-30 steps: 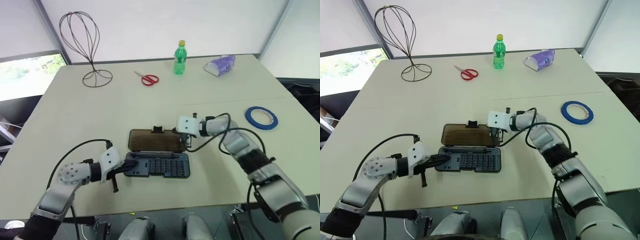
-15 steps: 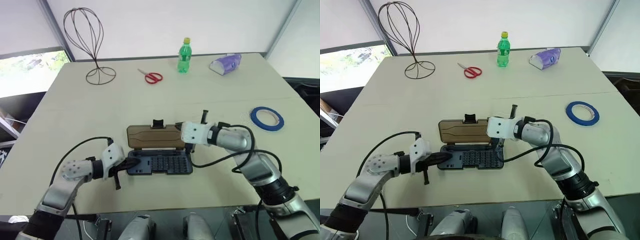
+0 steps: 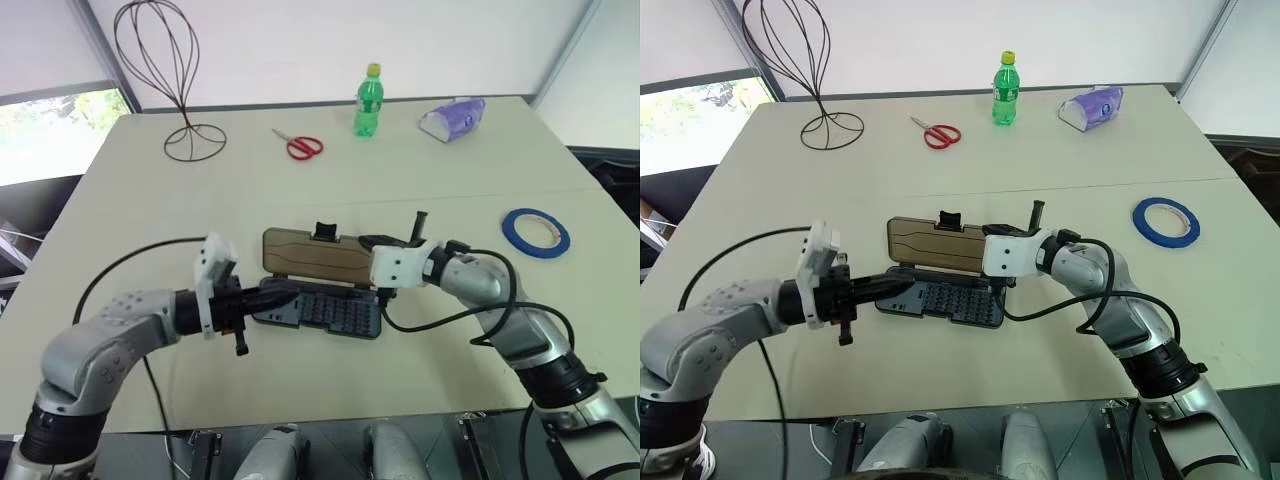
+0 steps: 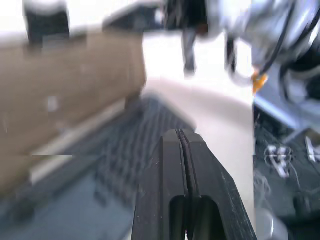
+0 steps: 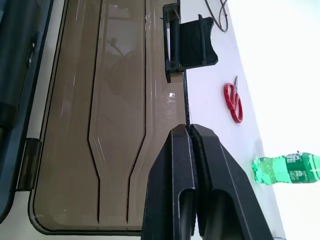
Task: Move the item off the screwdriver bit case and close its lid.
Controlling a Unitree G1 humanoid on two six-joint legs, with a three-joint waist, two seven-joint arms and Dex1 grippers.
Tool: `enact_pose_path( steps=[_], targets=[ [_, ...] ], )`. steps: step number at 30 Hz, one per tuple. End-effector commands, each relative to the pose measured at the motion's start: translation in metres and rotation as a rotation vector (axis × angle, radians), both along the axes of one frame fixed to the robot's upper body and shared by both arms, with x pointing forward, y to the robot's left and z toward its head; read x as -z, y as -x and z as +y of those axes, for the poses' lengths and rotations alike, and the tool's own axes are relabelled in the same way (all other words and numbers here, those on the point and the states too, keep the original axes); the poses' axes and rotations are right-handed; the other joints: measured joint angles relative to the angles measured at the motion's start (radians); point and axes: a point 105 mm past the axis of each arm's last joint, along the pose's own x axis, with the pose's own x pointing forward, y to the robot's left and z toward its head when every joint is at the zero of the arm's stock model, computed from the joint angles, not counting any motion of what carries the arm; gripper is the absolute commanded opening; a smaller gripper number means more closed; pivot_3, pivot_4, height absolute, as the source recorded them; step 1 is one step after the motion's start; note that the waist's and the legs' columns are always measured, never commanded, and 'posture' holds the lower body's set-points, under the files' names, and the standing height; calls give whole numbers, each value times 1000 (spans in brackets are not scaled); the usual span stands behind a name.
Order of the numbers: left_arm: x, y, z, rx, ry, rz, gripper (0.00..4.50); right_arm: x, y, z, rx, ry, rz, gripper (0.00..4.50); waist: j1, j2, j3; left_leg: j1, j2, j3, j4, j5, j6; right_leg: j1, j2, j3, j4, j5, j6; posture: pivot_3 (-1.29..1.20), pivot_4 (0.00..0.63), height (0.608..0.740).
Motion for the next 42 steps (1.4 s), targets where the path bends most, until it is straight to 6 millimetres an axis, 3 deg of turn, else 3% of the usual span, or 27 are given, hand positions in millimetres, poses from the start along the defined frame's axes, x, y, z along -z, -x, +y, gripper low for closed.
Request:
enact_pose_path(
  steps=[1, 4, 10, 13, 15, 18, 22, 25, 32, 34, 39, 42],
  targets=[
    [-29, -52, 30, -291, 88, -105, 0, -20, 0, 4, -30, -13, -93, 8, 2, 0, 0, 0, 0, 0, 0, 0, 0, 0, 0, 0, 0, 0, 0, 0, 150, 740],
    [-31, -93, 59, -520, 67, -155, 0, -21, -1, 5, -43, -6, -108, 8, 1, -1, 1, 0, 0, 0, 1, 1, -1, 0, 1, -2, 0, 0, 0, 0, 150, 740],
    [-8, -135, 80, -675, -83, -206, 0, -24, -1, 8, -54, -5, -124, 8, -5, -1, 1, -1, -1, 1, -1, 1, -1, -3, 0, -3, 0, 0, 0, 0, 150, 740],
    [22, -140, 57, -527, -160, -187, 0, -24, -1, 9, -55, -8, -125, 8, -4, -1, 1, -5, -1, 0, 1, 1, -1, -4, 0, -4, 0, 0, 0, 0, 150, 740],
    [44, -132, 38, -358, -173, -131, 0, -23, -1, 11, -62, -6, -125, 8, -3, -1, 1, -6, -1, 0, 2, 1, -1, -4, 0, -4, 0, 0, 0, 0, 150, 740],
    [48, -139, 35, -328, -92, -52, 0, -22, -2, 13, -67, -1, -124, 8, -8, -2, 1, -8, -1, 0, 3, 1, -1, -7, 0, -5, 1, 0, 0, 0, 150, 740],
    [58, -132, 26, -202, -80, 18, 0, -22, 0, 18, -83, -11, -111, 8, -27, -2, 1, -11, -1, 0, 3, 1, -1, -11, 0, -5, 3, 0, 0, 0, 150, 740],
    [57, -137, 29, -221, -82, 10, 0, -22, 3, 20, -96, -35, -80, 933, -31, -2, 1, -11, -1, 0, 3, 1, -1, -12, 0, -5, 3, 0, 0, 0, 150, 740],
    [52, -135, 30, -176, -70, 0, 0, -30, 6, 14, -64, -39, -91, 4461, -27, -3, 1, -11, -1, 0, 3, 1, -1, -12, -1, -5, 4, 0, 1, 0, 150, 740],
    [46, -131, 29, -146, -47, -2, 0, -44, 11, 8, -48, -177, -33, 4461, -26, -3, 1, -12, -2, 0, 3, 1, -1, -12, -1, -5, 4, 0, 0, 0, 150, 740],
    [23, -110, 24, 2, 13, 13, 0, -88, 36, -26, -33, -724, 435, 4461, -26, -3, 1, -14, -1, -2, 4, 1, -1, -11, -1, -5, 3, 0, 0, 0, 150, 740],
    [19, -79, 16, 175, -36, 38, 0, -124, 57, -49, -121, -928, 643, 4461, -27, -2, 1, -13, -1, -3, 4, 1, -1, -10, -2, -4, 3, 1, 0, 0, 150, 740]
  ],
)
